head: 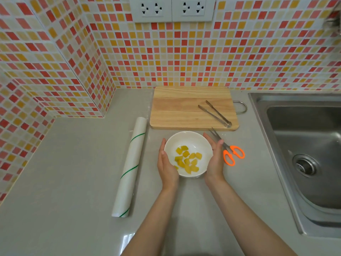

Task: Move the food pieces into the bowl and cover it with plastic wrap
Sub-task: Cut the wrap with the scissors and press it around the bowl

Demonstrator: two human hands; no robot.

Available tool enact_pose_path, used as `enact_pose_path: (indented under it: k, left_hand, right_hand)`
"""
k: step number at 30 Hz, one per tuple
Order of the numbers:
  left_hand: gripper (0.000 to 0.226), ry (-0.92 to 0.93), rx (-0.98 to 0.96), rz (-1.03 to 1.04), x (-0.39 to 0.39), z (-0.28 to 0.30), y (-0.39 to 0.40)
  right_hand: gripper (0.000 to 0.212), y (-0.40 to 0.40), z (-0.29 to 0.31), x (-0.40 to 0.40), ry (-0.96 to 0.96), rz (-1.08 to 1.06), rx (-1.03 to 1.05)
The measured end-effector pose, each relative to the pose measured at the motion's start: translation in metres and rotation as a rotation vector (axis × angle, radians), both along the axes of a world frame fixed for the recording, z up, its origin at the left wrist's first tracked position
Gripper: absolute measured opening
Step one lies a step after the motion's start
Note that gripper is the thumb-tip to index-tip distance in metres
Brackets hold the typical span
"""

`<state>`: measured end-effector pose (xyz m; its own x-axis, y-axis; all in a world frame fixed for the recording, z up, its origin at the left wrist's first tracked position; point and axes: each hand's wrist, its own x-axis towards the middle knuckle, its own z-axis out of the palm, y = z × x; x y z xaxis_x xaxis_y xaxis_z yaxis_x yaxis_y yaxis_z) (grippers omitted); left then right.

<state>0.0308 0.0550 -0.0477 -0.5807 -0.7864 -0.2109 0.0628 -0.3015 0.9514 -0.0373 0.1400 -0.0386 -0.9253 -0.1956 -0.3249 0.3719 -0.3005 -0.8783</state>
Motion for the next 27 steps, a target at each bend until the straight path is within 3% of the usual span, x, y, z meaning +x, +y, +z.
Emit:
enact_pose_path:
  k: [5, 11, 16, 21, 27]
  left_hand:
    - [0.042, -0.097, 0.065, -0.219, -0.013, 0.001, -0.029]
    - [0.051, -0.045, -0.039, -0.142, -0.013, 0.002, -0.039]
    - [0.044, -0.023, 0.018, -0.177, -0.018, 0.008, -0.024]
    - [0.044, -0.012, 0.072, -0.194, -0.024, 0.009, -0.025]
    - [0.052, 0.022, 0.130, -0.234, -0.030, 0.003, -0.030]
  right_hand:
    - [0.059, 0.008, -0.006, 0.005, 0.001, 0.033, 0.017]
    - [0.051, 0.019, 0.006, -0.022, 0.163, 0.025, 0.159]
    - [0.054, 0.002, 0.017, -0.031, 0.205, 0.236, 0.134]
    - [0.050, 0.001, 0.009, -0.029, 0.134, 0.163, 0.072]
    - [0.040, -0.001, 0.005, -0.025, 0.154, 0.078, 0.147]
